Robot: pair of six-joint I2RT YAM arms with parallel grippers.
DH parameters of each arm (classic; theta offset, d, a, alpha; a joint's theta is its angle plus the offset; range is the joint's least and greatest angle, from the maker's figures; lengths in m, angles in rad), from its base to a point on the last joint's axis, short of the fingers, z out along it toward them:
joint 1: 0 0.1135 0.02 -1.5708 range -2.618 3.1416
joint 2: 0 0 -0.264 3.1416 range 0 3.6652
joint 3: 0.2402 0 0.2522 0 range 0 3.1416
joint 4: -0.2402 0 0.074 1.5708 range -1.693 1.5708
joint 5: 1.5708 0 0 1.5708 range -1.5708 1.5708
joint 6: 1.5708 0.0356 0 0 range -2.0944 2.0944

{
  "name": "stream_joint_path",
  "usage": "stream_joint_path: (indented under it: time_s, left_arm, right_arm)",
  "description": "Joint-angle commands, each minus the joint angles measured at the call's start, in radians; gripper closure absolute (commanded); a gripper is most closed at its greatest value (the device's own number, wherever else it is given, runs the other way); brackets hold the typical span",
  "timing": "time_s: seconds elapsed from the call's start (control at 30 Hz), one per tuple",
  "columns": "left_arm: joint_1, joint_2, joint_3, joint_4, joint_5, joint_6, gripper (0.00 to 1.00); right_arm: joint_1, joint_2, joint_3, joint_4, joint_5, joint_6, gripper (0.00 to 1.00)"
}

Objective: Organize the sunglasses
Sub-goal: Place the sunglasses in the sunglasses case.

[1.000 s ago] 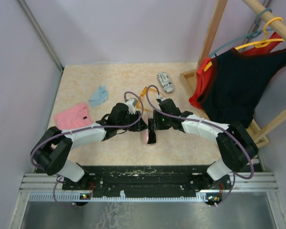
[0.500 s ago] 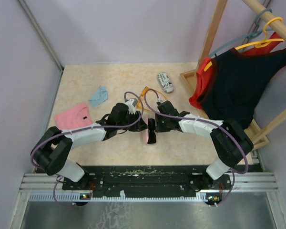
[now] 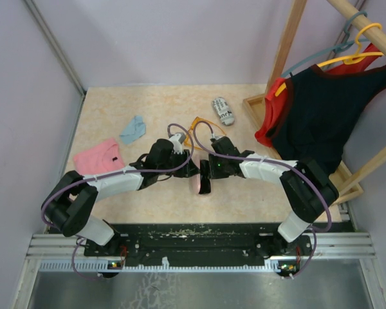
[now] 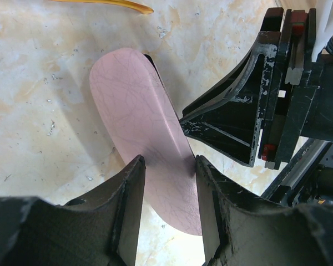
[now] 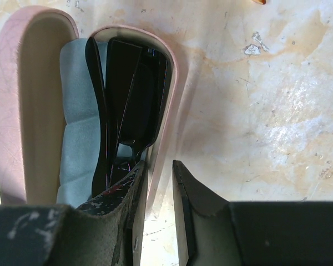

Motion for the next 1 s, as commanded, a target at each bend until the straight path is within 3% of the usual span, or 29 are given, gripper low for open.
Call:
stream_joint_path:
  time_s: [0.0, 0.97]
  left_arm:
    - [-0.002, 0.001, 0.023, -0.003, 0.018, 0.009, 0.53]
    - [-0.002, 0.005, 0.022, -0.001, 0.020, 0.009, 0.53]
  right_arm:
    - [0.006, 0.025, 0.049, 0.044, -0.003, -0.016, 0.75]
    - [0.041, 0.109, 0.094, 0.001, -0.004, -0.057, 0.73]
